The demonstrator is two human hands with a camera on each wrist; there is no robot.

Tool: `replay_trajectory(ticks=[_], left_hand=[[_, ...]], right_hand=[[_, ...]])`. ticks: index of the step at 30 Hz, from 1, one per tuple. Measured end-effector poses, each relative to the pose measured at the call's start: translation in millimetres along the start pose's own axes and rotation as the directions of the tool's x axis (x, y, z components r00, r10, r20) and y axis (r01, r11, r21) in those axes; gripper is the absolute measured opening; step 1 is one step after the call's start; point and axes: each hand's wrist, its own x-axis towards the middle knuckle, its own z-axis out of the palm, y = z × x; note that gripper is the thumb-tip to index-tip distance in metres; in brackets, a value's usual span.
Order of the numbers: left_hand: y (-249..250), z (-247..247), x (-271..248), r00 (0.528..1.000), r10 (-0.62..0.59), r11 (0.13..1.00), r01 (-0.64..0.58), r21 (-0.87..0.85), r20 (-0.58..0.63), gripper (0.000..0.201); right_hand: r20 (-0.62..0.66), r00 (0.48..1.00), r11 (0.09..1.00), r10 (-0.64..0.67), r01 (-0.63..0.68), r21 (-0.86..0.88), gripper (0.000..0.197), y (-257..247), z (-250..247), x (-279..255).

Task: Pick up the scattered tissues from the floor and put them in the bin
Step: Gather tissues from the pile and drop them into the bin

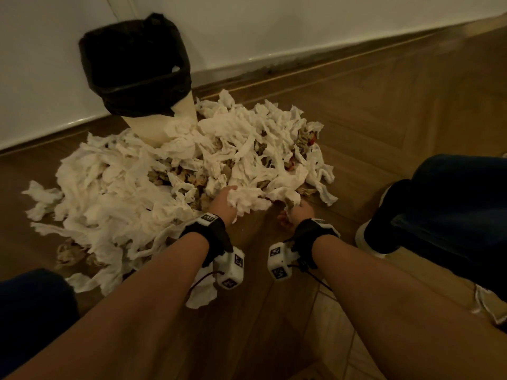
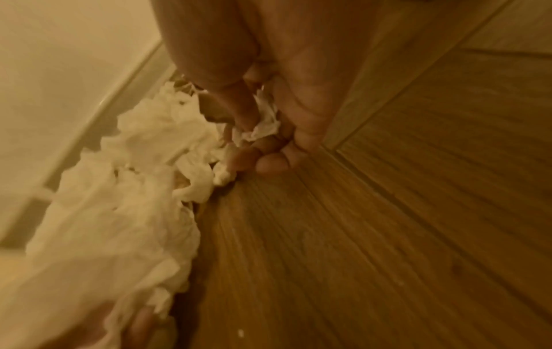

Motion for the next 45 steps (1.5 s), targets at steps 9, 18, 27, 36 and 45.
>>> replay_trajectory(ticks=[9, 18, 27, 36, 45], left_hand=[[8, -25, -5, 0.957, -0.288, 0.778, 0.26, -0.572, 0.043, 0.047], [15, -51, -16, 0.955, -0.251, 0.577, 0.276, -0.769, 0.155, 0.053], [5, -44, -14, 0.989, -0.142, 0.981, 0.135, -0.138, -0.04, 0.062], [24, -52, -27, 0.952, -0.177, 0.862, 0.273, -0.428, 0.251, 0.043], [40, -56, -22, 0.97, -0.18, 0.835, 0.24, -0.495, 0.166, 0.068]], right_hand=[[0.074, 0.991, 0.932, 0.11, -0.129, 0.339, 0.025, -12, -6, -30], [0.2, 0.98, 0.92, 0.026, -0.102, 0.379, 0.043, -11, -8, -53], [0.363, 0.931, 0.96, 0.031, -0.129, 0.25, 0.033, -12, -4, -59], [0.375, 0.927, 0.986, 0.018, -0.078, 0.145, 0.038, -13, -10, -64], [0.124, 0.981, 0.977, -0.147, 0.163, -0.135, 0.03, -35, -16, -89]])
